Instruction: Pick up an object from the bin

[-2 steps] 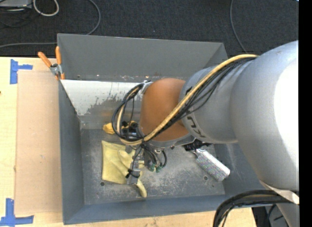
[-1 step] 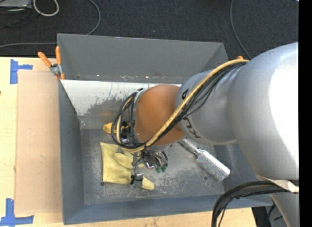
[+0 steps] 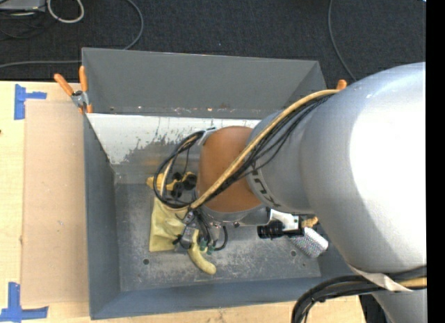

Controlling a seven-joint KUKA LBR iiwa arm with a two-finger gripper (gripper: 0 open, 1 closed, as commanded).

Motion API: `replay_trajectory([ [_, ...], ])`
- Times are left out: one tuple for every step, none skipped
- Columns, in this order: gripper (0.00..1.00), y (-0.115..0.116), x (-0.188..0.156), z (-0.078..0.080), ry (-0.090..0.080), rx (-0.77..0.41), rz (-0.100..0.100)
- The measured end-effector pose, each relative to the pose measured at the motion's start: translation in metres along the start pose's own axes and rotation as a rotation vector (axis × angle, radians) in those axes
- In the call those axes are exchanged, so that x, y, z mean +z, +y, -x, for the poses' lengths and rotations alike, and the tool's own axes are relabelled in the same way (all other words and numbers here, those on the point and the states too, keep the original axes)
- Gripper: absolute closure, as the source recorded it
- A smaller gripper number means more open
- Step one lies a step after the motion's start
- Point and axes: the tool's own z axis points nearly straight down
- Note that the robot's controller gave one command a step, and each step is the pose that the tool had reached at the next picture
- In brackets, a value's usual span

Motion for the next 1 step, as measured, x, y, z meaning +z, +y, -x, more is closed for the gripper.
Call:
replay_trajectory([
  [1.0, 0.0001, -0.0001, 0.0, 0.0, -0.001, 0.0],
])
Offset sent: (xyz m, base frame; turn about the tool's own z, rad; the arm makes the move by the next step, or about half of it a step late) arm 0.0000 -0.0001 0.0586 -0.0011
